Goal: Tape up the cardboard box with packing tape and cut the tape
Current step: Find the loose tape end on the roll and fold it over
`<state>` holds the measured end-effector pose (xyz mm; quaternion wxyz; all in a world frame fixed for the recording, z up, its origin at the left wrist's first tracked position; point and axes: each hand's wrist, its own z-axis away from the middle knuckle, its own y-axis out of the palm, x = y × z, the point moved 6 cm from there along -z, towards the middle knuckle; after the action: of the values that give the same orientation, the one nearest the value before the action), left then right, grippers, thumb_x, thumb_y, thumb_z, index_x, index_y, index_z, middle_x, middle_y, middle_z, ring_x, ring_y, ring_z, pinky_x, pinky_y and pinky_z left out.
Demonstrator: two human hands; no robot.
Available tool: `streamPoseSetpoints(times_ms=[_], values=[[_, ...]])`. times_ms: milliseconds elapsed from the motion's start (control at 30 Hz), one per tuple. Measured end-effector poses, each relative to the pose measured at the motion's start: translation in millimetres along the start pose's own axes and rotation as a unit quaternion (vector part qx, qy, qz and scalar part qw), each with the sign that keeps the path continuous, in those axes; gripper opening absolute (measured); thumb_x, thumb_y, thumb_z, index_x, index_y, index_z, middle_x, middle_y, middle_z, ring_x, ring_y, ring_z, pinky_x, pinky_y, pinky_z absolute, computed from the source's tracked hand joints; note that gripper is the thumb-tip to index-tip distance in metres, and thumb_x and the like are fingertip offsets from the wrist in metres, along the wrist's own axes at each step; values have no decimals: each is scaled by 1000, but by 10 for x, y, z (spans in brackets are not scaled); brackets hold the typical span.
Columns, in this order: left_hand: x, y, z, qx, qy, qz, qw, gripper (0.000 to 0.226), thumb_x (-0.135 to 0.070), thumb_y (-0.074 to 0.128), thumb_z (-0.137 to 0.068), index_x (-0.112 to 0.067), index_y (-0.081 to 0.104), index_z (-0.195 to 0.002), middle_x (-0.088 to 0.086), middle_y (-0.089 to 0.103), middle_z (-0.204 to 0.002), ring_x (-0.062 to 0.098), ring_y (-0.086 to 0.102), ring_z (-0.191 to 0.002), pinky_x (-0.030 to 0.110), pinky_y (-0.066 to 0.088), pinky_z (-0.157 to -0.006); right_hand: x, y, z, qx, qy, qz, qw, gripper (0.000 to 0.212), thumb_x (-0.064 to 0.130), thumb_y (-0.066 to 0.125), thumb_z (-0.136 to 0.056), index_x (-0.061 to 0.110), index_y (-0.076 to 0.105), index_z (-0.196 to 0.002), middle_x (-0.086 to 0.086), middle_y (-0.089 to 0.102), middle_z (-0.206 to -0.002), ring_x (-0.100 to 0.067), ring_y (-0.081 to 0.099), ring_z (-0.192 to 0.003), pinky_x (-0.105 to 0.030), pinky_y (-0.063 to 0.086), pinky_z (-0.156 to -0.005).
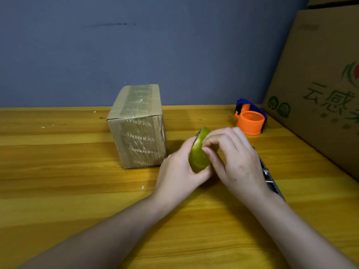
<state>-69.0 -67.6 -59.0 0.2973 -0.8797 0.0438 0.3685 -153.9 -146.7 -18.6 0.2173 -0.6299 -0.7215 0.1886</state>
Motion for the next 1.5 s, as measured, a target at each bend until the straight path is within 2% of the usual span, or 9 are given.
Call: streamPoseSetpoints(times_ms=[200,433,600,767,933,1100,1200,1333,1500], values=[[73,18,-17,5,-14,40,999,58,-49,55,-65,-39,41,-121,-2,70,-107,25,66,-102,42,52,-84,-65,31,18,20,53,-42,998,14,19,65,-86,10,64,-96,-1,63,-99,-17,55,-92,-19,42,-75],[90,64,-25,53,10,106,993,41,-45,59,-73,-32,51,-112,4,68,-89,29,64,-82,45,51,-77,-168,5,23,-18,117,-109,987,6,19,64,-86,16,62,-92,10,57,-91,-7,49,-86,-20,42,-70],[141,100,-36,61,-10,106,992,25,-47,55,-77,-41,55,-101,13,62,-76,37,57,-69,48,50,-67,-293,20,41,-23,196,-212,957,41,18,68,-85,36,47,-115,15,60,-94,-11,60,-93,-26,49,-73],[158,107,-35,66,-19,128,989,20,-44,57,-78,-43,55,-97,7,63,-78,37,60,-69,50,51,-67,-331,23,32,-6,180,-161,970,13,26,66,-86,25,67,-99,9,56,-96,-13,56,-92,-25,48,-71],[184,124,-33,76,-17,108,991,20,-48,55,-77,-38,56,-94,9,63,-74,35,61,-68,48,51,-67,-316,9,47,-16,145,-95,985,15,29,62,-88,16,68,-87,7,58,-90,-11,53,-88,-21,42,-70],[179,144,-7,93,-5,-11,996,48,-62,44,-74,-22,58,-97,4,64,-73,17,54,-76,37,48,-74,-322,20,61,-22,125,-40,991,18,27,58,-91,11,65,-88,0,59,-89,-13,52,-86,-26,45,-69],[196,200,-12,124,-11,58,990,48,-63,46,-80,-22,56,-103,9,68,-78,26,63,-79,45,50,-76,-271,-1,30,-21,89,12,996,21,27,56,-93,8,64,-88,-4,59,-87,-17,53,-83,-25,43,-68],[208,219,-15,125,-33,144,981,39,-56,51,-83,-28,53,-110,2,70,-81,36,65,-74,52,52,-73,-215,-29,-17,-24,42,46,998,21,23,56,-93,5,64,-86,-8,59,-85,-20,53,-78,-26,43,-68],[210,209,-23,110,-9,101,989,44,-61,45,-83,-26,51,-109,13,67,-77,35,63,-75,51,51,-73,-146,-62,-45,4,18,71,997,22,23,53,-94,5,63,-87,-9,58,-85,-22,53,-78,-31,44,-67]])
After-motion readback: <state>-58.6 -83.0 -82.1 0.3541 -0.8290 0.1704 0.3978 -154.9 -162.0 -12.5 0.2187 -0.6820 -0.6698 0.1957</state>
